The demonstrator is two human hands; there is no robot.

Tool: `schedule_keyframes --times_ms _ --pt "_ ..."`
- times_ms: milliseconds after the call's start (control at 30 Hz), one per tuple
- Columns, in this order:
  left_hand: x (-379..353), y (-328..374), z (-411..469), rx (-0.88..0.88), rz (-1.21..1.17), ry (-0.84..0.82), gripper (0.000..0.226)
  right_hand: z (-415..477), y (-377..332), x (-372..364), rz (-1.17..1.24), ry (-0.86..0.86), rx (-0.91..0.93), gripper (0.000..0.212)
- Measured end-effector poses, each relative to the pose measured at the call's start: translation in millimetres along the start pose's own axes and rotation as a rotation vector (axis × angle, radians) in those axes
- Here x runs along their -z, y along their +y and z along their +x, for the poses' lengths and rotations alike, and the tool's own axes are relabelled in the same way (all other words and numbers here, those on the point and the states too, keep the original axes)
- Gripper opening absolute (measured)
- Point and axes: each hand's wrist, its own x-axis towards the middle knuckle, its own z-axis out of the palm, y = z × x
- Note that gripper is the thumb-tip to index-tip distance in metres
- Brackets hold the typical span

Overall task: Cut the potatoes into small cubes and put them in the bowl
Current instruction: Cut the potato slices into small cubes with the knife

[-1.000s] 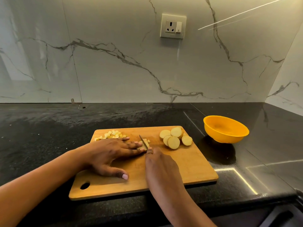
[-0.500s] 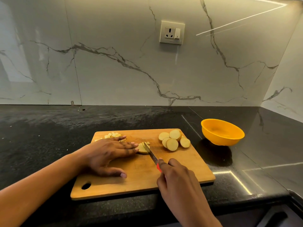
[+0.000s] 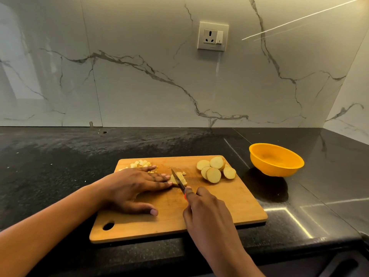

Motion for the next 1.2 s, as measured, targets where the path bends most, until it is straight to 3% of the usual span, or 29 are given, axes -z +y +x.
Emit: schedule_keyframes --times_ms 267,700,967,1200 --pt "-2.5 -3.2 0.1 -0.022 -0.044 0.028 0.080 18.2 -10.3 2.1 -0.081 -0.136 0.024 0.039" --pt "-4.8 -3.6 -0.3 -0.012 0.036 0.023 0.075 -17.7 -0.8 16.6 -0.029 -0.076 0.062 0.043" --pt "-10.2 -4.1 -5.7 -0.109 0.124 0.336 0.060 -17.5 4.0 19.1 0.009 0.031 0.036 0.046" --pt "-11.4 -7.2 -4.0 -0.059 0.088 0.220 0.069 0.7 -2.5 2.1 0.034 0.032 0.019 0.045"
